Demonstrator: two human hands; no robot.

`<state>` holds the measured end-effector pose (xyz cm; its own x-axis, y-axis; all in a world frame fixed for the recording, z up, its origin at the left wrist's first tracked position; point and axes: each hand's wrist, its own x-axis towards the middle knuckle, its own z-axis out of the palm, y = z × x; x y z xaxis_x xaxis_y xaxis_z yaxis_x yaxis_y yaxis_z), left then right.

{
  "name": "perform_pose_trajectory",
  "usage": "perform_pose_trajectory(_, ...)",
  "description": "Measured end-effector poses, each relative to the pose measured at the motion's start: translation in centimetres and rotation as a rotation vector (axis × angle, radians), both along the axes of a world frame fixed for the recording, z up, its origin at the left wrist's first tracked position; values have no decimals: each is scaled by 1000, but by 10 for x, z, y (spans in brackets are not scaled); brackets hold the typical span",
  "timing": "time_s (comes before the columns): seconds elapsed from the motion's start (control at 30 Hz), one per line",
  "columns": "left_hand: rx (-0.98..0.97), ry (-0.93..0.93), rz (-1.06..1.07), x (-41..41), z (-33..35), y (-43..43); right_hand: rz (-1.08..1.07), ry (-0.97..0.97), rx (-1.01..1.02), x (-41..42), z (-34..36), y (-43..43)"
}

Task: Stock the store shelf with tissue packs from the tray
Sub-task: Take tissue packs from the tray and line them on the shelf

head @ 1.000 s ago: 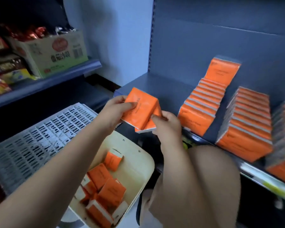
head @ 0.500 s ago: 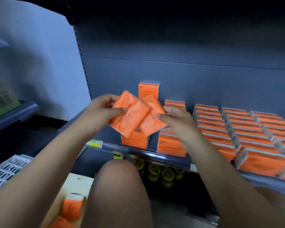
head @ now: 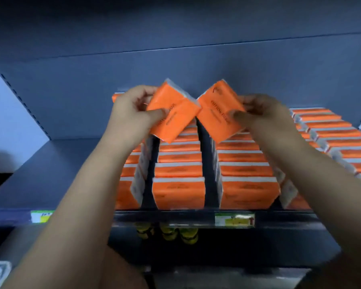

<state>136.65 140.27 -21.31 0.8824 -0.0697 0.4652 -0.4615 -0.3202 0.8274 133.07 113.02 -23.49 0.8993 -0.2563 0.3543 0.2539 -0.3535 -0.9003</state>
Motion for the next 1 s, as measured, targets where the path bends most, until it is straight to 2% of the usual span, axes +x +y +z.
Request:
perform_pose_trajectory(0.17, 338, -259, 76, 60, -10, -17, -93, -26, -149, 40, 2, -34)
perform_pose_trajectory(0.33, 641, -327, 147, 102, -28, -22, -145, 10, -240, 68, -2, -52)
perform_pose_trajectory(0.53, 865, -455, 251, 123, -41, -30, -163, -5, -319, 92, -9, -60)
perform_pose_trajectory(0.67, 926, -517, 222, 130, -46, -41, -138, -23, -409, 99, -13, -58)
perform_pose_trajectory(1.0, 905, -471, 284, 138, -48, -50, -188, -60, -565, 103, -13, -56)
